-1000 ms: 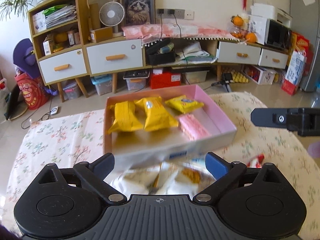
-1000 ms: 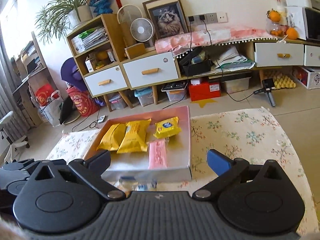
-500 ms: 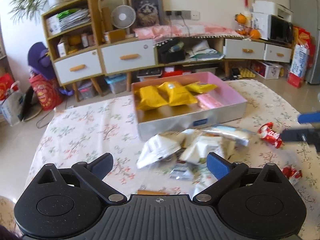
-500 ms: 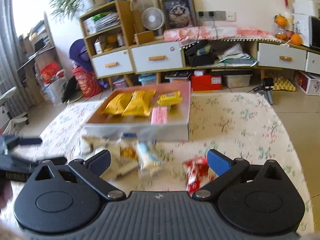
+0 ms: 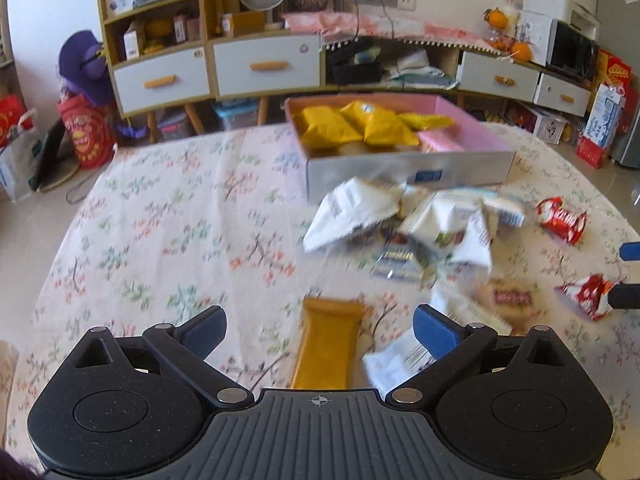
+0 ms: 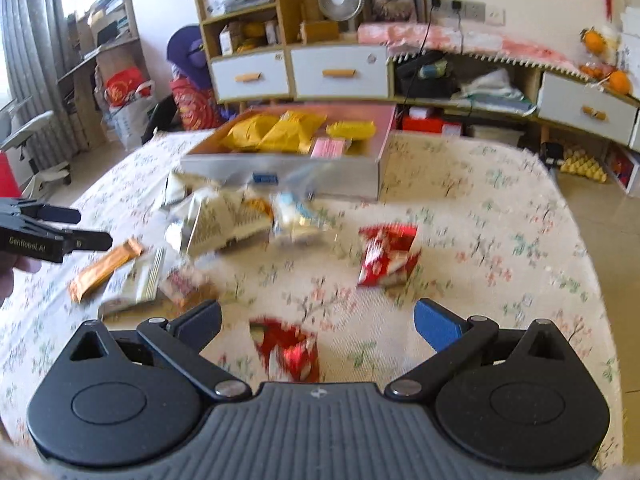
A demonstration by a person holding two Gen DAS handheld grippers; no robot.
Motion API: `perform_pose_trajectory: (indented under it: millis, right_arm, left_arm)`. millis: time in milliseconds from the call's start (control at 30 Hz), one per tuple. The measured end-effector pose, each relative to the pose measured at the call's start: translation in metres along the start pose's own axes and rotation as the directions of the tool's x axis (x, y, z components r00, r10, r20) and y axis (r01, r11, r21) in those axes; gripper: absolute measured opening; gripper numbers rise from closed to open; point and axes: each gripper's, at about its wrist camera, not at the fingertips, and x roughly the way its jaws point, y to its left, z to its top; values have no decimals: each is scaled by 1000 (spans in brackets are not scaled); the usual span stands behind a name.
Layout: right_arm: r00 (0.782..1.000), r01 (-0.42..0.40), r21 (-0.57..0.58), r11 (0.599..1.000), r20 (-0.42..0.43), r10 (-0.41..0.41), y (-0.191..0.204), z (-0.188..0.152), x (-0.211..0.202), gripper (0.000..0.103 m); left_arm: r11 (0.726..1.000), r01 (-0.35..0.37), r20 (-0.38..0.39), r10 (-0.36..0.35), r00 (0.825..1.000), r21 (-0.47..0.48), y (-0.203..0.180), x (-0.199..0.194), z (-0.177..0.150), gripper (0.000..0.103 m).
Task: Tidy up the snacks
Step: 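Grasp the gold bar packet with the left tool while the right tool grasps a red candy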
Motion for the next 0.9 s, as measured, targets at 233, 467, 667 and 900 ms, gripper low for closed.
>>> perform_pose_trajectory:
  millis: [233, 467, 667, 900]
  right_arm:
    - [997, -6, -26, 1000, -71, 4, 0, -16, 6, 101]
    - [991, 12, -125, 992, -127, -28, 8, -24, 12, 97]
    - [992, 8, -129, 992, -123, -24, 8, -22, 10, 90]
    - [994, 6, -154, 988, -104, -22, 14, -17, 13, 72]
  left_arm:
    - [998, 44, -55, -46, 997, -48, 18, 4, -16, 100]
    - [998, 62, -104, -58, 993, 28, 15, 10, -27, 92]
    - [995, 70, -110, -62, 992, 72, 10, 11, -28, 79]
    - [993, 83, -97, -75, 992, 84, 5, 9, -23, 50]
